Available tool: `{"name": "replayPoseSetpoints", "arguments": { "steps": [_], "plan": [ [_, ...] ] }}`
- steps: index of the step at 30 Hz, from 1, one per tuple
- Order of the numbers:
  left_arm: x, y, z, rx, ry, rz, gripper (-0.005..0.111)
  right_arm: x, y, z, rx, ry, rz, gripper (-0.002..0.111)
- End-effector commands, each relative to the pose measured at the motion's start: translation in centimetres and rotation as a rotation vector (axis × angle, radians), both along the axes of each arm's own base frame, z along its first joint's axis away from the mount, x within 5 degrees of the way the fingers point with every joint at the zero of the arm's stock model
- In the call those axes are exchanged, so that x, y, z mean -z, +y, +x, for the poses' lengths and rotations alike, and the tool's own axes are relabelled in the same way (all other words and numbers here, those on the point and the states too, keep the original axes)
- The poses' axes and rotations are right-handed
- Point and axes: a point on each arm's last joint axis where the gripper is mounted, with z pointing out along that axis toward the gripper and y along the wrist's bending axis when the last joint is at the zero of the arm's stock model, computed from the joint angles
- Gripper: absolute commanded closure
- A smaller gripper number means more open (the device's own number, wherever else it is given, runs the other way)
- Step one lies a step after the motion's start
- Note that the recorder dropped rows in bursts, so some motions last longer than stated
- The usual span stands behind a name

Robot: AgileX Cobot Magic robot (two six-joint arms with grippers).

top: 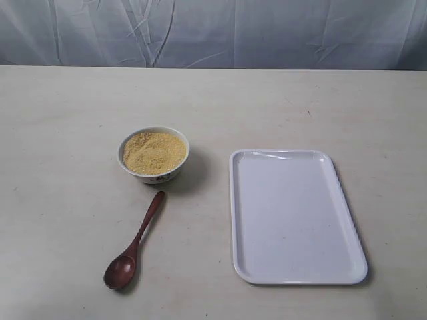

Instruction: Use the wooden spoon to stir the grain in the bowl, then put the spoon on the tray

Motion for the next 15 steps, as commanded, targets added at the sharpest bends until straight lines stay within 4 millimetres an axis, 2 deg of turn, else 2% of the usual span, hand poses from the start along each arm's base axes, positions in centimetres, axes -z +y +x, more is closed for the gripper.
{"name": "replayPoseSetpoints", "arguments": {
  "steps": [1, 6, 15],
  "plan": [
    [0.1, 0.1, 0.0, -0.004, -0.005, 0.016, 0.107, 0.0, 0.0, 0.0, -0.003, -0.01, 0.0, 0.108],
    [-0.2, 0.2, 0.1, -0.007, -0.038, 0.069, 0.107, 0.0, 0.0, 0.0, -0.003, -0.01, 0.0, 0.108],
    [-2.0, 0.0, 0.3, 0.004, -0.238, 0.069, 0.107, 0.0, 0.0, 0.0, -0.003, -0.01, 0.0, 0.108]
  ]
}}
